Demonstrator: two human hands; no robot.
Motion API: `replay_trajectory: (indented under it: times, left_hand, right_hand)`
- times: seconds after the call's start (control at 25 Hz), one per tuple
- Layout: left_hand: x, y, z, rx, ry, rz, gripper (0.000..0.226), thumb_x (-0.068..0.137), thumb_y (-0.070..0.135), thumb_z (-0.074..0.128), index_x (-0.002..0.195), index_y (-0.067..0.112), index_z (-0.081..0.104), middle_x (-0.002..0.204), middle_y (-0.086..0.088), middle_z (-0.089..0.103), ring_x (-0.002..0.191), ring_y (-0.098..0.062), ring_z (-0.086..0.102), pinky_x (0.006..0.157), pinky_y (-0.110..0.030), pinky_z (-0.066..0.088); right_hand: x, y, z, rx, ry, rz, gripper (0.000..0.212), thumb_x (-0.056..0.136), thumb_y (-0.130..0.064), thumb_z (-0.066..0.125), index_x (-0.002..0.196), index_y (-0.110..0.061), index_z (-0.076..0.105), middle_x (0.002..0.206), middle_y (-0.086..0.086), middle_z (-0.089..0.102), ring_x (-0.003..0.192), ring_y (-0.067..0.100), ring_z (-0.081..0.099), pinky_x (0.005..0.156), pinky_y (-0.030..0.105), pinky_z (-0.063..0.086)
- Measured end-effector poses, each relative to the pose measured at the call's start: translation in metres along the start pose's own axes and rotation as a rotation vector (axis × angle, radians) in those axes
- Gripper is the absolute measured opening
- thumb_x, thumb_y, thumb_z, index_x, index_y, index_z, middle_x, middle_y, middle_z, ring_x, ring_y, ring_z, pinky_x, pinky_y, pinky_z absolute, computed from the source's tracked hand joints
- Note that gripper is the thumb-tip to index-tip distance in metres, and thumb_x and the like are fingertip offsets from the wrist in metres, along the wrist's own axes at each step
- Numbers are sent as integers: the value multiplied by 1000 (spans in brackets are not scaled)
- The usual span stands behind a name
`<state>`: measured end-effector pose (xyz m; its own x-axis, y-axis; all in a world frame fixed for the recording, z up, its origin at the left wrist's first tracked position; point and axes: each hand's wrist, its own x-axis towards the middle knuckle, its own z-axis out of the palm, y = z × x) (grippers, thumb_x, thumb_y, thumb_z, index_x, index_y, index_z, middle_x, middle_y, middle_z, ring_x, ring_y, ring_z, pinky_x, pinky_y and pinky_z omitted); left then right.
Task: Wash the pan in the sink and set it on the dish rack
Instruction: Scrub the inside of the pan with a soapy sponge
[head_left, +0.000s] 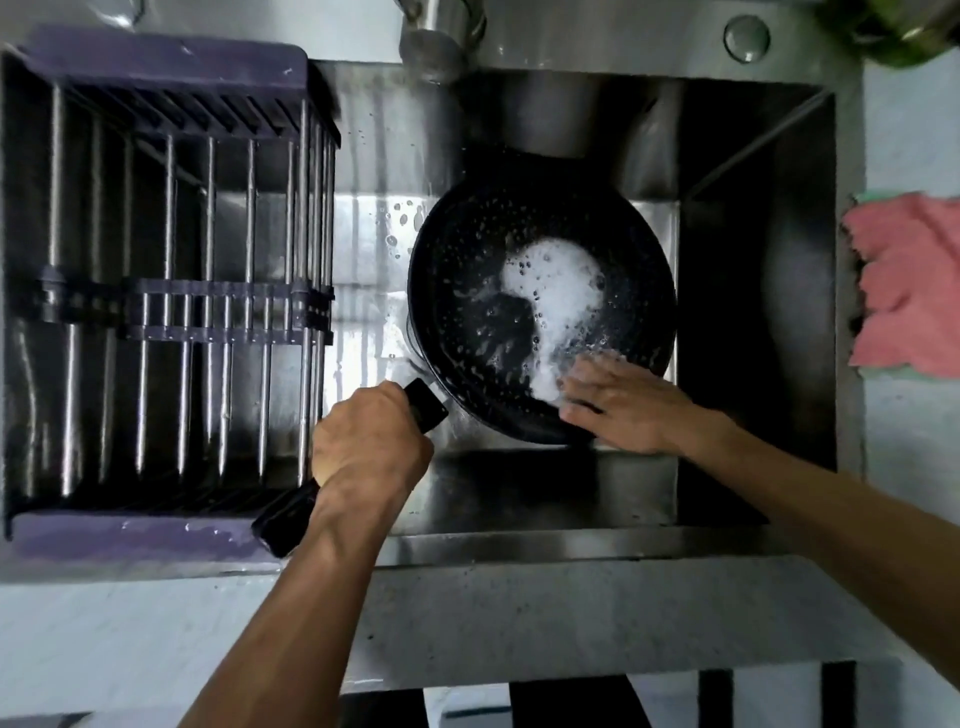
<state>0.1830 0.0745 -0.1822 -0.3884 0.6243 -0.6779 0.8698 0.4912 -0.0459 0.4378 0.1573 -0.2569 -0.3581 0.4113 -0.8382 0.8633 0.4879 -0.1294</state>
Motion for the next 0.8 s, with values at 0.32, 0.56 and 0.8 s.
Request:
replay_trajectory:
  times: [0.32,0.56,0.8]
  left_hand:
    - [-3,1,1,11,3,-9,31,82,21,63,112,14,59,84,-4,55,73,-21,47,65,-31,40]
    - [-3,0,2,26,-26,16,32,82,21,63,114,16,57,101,-4,65,90,-25,63,69,-31,44]
    - [6,-2,5,43,-31,21,30,83,21,60,112,15,57,103,-5,65,94,-25,64,68,-30,41]
  right_hand:
    - [-22,-24,-6,155,117,-64,60,104,-54,18,148,-24,45,159,-7,31,152,23,19,118,31,13]
    - [19,-2,-7,241,121,42,76,94,-68,11,153,-24,29,167,0,10,154,19,-1,124,35,2]
    - [51,-70,-18,381,95,-235,63,103,-61,26,158,-40,7,158,-18,-30,146,9,-31,120,45,-16]
